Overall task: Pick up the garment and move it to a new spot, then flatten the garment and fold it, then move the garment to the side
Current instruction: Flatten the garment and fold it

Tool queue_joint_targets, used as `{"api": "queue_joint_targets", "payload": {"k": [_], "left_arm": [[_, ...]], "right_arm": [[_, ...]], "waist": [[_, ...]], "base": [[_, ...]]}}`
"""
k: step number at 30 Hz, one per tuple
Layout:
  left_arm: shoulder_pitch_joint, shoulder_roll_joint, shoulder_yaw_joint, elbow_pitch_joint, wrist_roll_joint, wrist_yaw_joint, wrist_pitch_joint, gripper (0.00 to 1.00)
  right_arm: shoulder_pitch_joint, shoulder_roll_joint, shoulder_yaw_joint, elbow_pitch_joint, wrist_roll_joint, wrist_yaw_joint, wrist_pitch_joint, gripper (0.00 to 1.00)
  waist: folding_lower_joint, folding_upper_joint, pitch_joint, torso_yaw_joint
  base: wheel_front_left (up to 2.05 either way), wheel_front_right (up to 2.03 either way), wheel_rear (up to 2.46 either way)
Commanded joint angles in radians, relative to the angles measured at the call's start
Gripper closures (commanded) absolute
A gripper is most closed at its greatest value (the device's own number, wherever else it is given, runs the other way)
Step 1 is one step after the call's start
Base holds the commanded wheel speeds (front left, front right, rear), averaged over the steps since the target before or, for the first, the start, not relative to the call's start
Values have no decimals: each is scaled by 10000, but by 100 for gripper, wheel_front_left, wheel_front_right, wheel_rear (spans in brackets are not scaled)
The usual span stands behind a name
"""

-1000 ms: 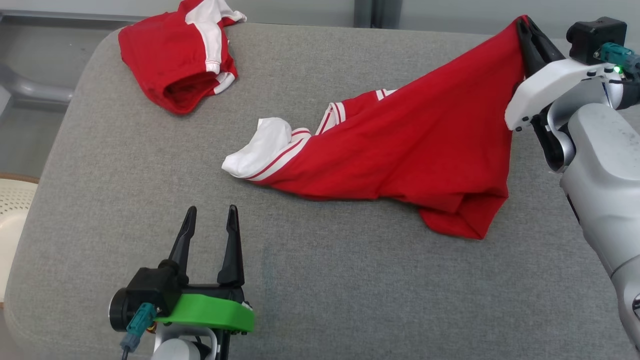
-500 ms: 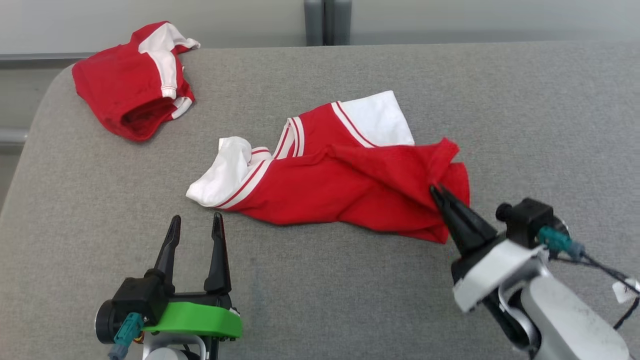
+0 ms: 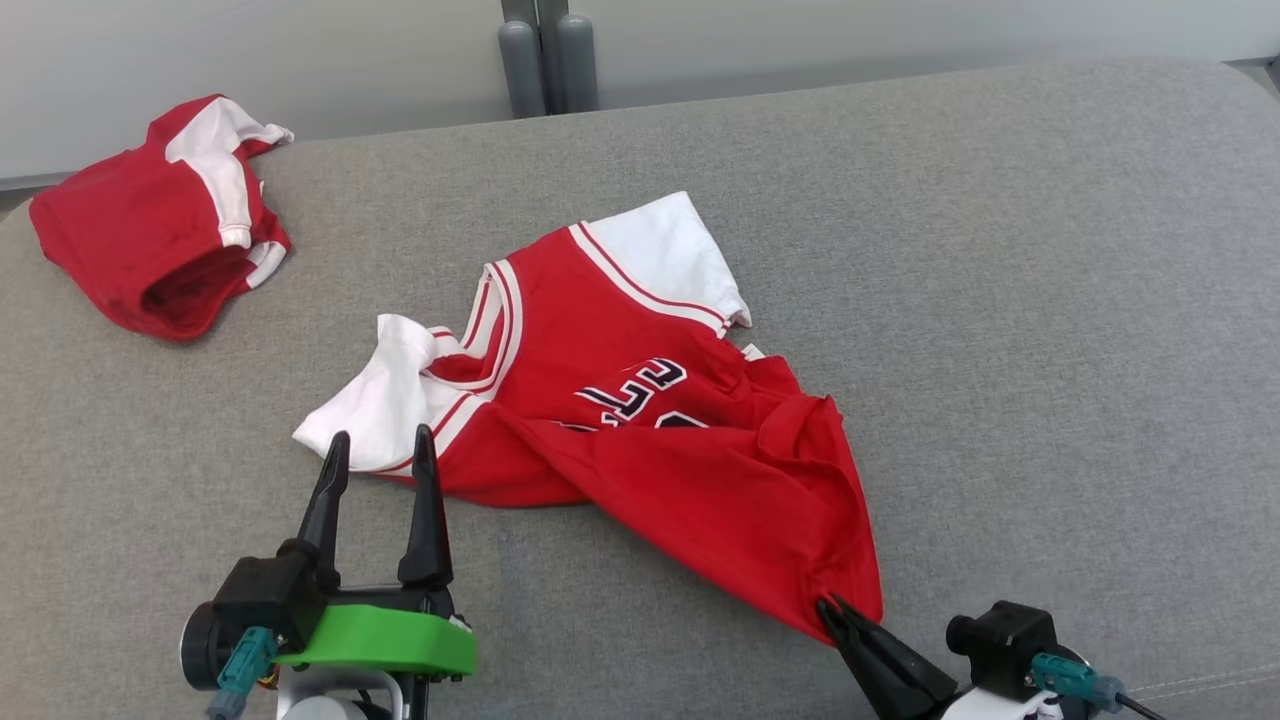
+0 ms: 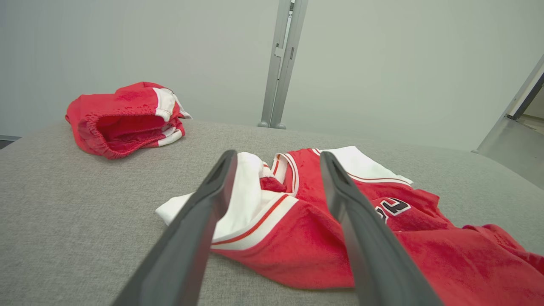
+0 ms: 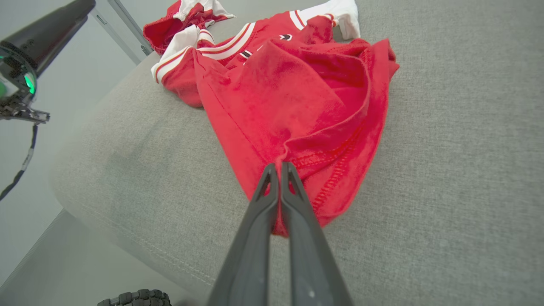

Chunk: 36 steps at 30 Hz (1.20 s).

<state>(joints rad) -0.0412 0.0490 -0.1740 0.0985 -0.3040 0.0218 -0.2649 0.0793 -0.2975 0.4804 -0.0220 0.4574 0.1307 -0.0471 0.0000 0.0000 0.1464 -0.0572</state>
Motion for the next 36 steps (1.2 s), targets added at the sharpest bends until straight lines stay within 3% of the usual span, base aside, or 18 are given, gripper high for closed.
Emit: {"api": "queue_joint_targets", "payload": {"k": [1, 2, 3, 4, 10, 14, 17, 23, 36], "left_arm": [[110, 26, 17, 25, -1, -26, 9, 0], [128, 26, 4, 34, -11, -29, 9, 0], [151, 26, -15, 43, -19, -29, 9, 0], [163, 26, -33, 53, -30, -40, 9, 0], [246, 26, -109, 97, -118, -11, 9, 0], [320, 26, -150, 89, -164, 25, 9, 0], [329, 26, -260, 99, -212, 35, 9, 0], [119, 28, -417, -4, -240, 72, 9, 0], [-221, 25, -713, -160, -495, 213, 9, 0]], "right_arm": [[174, 14, 24, -6, -83, 1, 70, 80], [235, 26, 54, 11, -71, 1, 128, 64], [288, 20, 101, -16, -38, 1, 193, 5], [325, -8, 130, -63, 0, 1, 238, 0], [322, -353, -190, -901, 555, 1, 319, 0], [50, -574, -1144, -1713, 686, 1, 460, 0], [-393, -704, -1761, -1641, 383, 2, 903, 0], [-2215, -764, -1761, -35, 310, 2, 1722, 0], [-5919, -733, -265, 5519, 1217, 1, 2766, 0]], "waist": [[0, 0, -88, -75], [0, 0, -113, -78], [0, 0, -137, -73], [0, 0, -163, -59], [0, 0, -357, 168], [0, 0, -507, 421], [0, 0, -573, 687], [0, 0, -447, 1464], [0, 0, 296, 3414]], "base": [[0, 0, 0], [0, 0, 0], [0, 0, 0], [0, 0, 0], [0, 0, 0], [0, 0, 0], [0, 0, 0], [0, 0, 0], [0, 0, 0]]}}
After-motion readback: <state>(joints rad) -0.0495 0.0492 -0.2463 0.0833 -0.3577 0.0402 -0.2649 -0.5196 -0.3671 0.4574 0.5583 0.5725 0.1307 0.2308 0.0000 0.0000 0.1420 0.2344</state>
